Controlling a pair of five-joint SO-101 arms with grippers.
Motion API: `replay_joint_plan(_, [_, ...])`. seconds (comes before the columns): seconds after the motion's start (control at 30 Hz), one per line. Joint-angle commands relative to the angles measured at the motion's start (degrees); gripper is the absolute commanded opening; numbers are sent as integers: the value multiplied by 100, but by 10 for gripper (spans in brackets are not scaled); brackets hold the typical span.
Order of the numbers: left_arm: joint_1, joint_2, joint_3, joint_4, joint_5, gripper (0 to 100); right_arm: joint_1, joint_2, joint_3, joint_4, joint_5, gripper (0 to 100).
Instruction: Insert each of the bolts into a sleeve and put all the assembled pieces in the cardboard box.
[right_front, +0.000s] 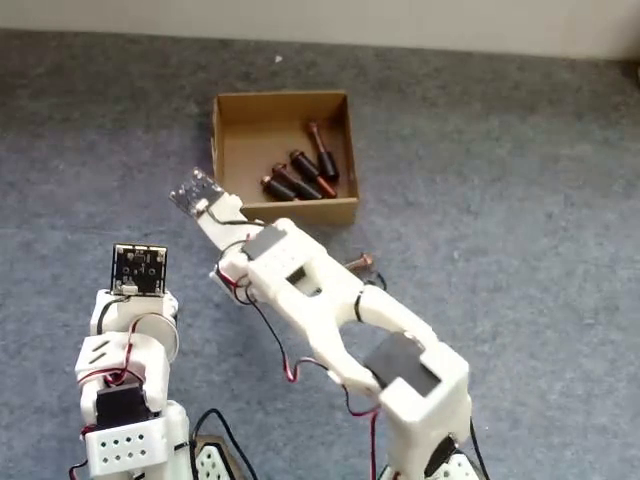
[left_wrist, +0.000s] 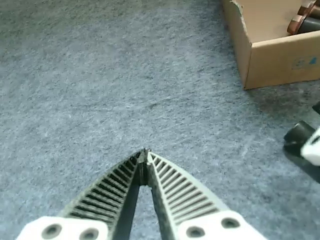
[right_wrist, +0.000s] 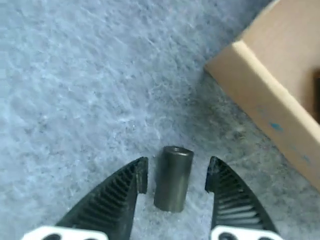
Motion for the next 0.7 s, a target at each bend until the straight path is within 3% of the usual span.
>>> replay_joint_plan(0.0, [-84, -31, -171, -88, -79, 7, 110, 268, -787, 382, -123, 177])
replay_joint_plan(0.47, [-84, -31, -145, -88, -79, 7, 110, 1569, -2387, 2079, -484, 174])
replay_joint_plan(0.67, [-84, -31, -145, -88, -79, 7, 101, 1956, -3081, 2791, -457, 73])
